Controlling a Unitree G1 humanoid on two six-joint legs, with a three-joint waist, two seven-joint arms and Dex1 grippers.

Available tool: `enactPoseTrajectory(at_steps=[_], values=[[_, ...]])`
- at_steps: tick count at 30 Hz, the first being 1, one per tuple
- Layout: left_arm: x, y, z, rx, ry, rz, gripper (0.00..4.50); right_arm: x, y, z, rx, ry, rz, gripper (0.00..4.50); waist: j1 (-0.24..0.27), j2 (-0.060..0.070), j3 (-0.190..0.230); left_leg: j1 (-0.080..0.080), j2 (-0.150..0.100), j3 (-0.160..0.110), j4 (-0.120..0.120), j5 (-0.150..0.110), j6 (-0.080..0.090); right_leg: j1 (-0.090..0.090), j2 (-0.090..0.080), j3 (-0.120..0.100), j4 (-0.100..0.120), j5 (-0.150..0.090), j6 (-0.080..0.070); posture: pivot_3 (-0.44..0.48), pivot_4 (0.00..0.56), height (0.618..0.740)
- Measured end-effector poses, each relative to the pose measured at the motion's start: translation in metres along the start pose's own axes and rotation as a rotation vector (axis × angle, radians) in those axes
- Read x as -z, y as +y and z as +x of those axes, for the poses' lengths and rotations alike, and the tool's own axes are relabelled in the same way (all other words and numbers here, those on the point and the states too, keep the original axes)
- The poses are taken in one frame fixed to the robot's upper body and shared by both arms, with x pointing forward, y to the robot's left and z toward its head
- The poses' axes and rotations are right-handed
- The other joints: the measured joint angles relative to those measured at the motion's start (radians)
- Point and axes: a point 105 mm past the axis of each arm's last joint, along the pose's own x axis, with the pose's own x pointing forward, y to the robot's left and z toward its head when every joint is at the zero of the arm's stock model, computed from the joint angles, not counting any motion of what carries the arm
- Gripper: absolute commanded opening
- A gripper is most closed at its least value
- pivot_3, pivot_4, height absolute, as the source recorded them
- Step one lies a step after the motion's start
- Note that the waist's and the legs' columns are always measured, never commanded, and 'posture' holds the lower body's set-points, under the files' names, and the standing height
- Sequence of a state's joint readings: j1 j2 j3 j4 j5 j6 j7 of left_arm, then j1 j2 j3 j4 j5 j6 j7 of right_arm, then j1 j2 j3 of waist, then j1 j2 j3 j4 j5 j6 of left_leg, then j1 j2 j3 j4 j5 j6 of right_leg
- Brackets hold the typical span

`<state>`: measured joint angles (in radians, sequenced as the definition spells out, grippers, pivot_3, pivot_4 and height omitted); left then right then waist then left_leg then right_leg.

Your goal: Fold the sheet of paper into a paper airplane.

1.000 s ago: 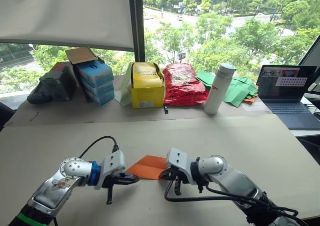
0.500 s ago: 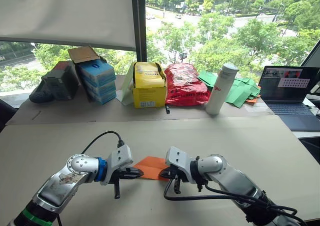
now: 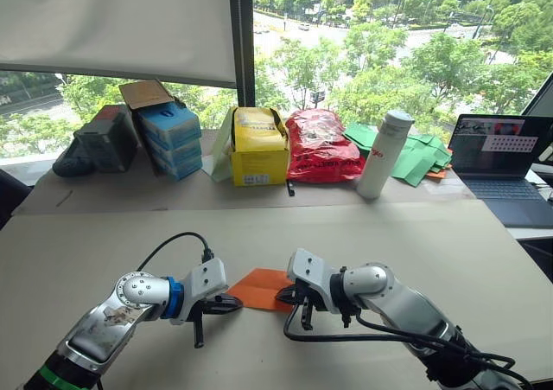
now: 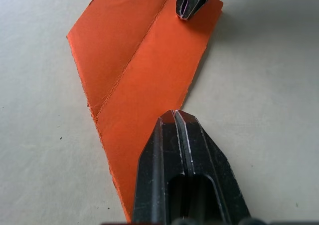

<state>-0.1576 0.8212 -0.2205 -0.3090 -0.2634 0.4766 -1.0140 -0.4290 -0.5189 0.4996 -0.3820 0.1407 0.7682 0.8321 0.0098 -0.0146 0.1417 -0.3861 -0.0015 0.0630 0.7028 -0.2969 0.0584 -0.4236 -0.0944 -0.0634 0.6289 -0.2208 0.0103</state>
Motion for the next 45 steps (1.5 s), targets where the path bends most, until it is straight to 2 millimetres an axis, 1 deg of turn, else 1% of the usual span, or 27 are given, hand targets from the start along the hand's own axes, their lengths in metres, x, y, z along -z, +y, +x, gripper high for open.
enactPoseTrajectory(at_steps=[4,6,9,10,13,15,17,22,25,31,33,39,45], values=[[0.001,0.000,0.000,0.002,-0.007,0.014,0.00,-0.001,-0.001,0.000,0.005,-0.003,0.000,0.04,0.001,0.000,0.000,0.000,0.000,0.000,0.000,0.000,0.000,0.000,0.000,0.000,0.000,0.000,0.000,0.000,0.150,0.740],[0.002,0.000,0.000,0.002,-0.009,0.022,0.00,-0.006,-0.003,0.000,0.015,-0.027,0.005,0.04,0.000,0.000,0.000,0.000,0.000,0.000,0.000,0.000,0.000,0.000,0.000,0.000,0.000,0.000,0.000,0.000,0.150,0.740],[0.002,0.001,0.000,0.000,-0.010,0.032,0.00,-0.026,-0.011,-0.004,0.041,-0.109,0.002,0.86,0.000,0.000,0.000,0.001,0.000,0.000,0.000,0.000,0.000,0.000,0.000,0.000,0.001,0.000,0.000,0.000,0.150,0.740],[0.002,0.000,0.000,0.001,-0.012,0.035,0.00,-0.032,-0.016,-0.007,0.066,-0.128,-0.007,1.26,0.002,0.000,0.000,0.001,0.000,0.000,0.000,0.000,0.000,0.000,0.000,0.000,0.001,0.000,0.000,0.000,0.150,0.740],[0.003,0.000,0.000,0.003,-0.013,0.045,0.00,-0.041,-0.023,-0.013,0.082,-0.166,0.001,2.26,0.001,0.000,0.000,0.001,0.000,0.000,0.000,0.000,0.000,0.000,-0.001,0.000,0.000,0.000,0.000,0.000,0.150,0.740],[0.003,0.000,0.000,0.002,-0.015,0.050,0.00,-0.044,-0.024,-0.012,0.075,-0.181,0.013,2.93,0.000,0.000,0.000,0.001,0.000,0.000,0.000,0.000,0.000,0.001,0.000,0.000,0.001,0.000,0.000,0.000,0.150,0.740],[0.003,0.000,0.000,0.001,-0.016,0.052,0.00,-0.039,-0.026,-0.011,0.072,-0.169,0.032,2.93,0.001,0.000,0.000,0.001,0.000,0.000,0.000,0.000,0.000,0.001,0.000,0.000,0.001,0.000,0.000,0.000,0.150,0.740],[0.004,0.000,0.000,0.000,-0.017,0.054,0.00,-0.011,-0.037,-0.008,0.064,-0.098,0.113,2.93,0.000,0.000,0.000,0.001,0.000,0.000,0.000,0.000,0.000,0.001,0.000,0.000,0.001,0.000,0.000,0.000,0.150,0.740],[0.004,0.000,0.000,0.000,-0.018,0.054,0.00,-0.002,-0.041,-0.007,0.053,-0.086,0.151,2.93,0.000,0.000,0.000,0.001,0.000,0.000,0.000,0.000,0.000,0.001,0.000,0.000,0.001,0.000,0.000,0.000,0.150,0.740],[0.004,0.000,0.001,-0.001,-0.025,0.060,0.00,0.007,-0.045,-0.011,0.019,-0.111,0.293,2.93,0.001,0.000,0.000,0.001,0.000,0.000,0.000,0.000,0.001,0.001,-0.001,0.001,0.001,0.000,0.000,0.000,0.150,0.740],[0.004,0.000,0.001,-0.001,-0.026,0.060,0.00,0.009,-0.044,-0.010,0.010,-0.102,0.311,2.93,0.000,0.000,0.000,0.001,0.000,0.000,-0.001,0.000,0.001,0.001,-0.001,0.001,0.001,0.000,0.000,0.000,0.150,0.740],[0.005,0.000,0.000,-0.002,-0.026,0.059,0.00,0.007,-0.039,-0.009,-0.029,-0.125,0.342,2.93,0.000,0.000,0.000,0.002,0.000,0.000,-0.001,0.000,0.001,0.001,-0.002,0.001,0.001,0.000,0.000,0.000,0.150,0.740],[0.005,0.000,0.000,-0.002,-0.027,0.059,0.00,0.010,-0.037,-0.010,-0.048,-0.136,0.396,2.93,0.000,0.000,0.000,0.002,0.000,0.000,-0.001,-0.001,0.001,0.001,-0.002,0.001,0.001,0.000,0.000,0.000,0.150,0.740]])
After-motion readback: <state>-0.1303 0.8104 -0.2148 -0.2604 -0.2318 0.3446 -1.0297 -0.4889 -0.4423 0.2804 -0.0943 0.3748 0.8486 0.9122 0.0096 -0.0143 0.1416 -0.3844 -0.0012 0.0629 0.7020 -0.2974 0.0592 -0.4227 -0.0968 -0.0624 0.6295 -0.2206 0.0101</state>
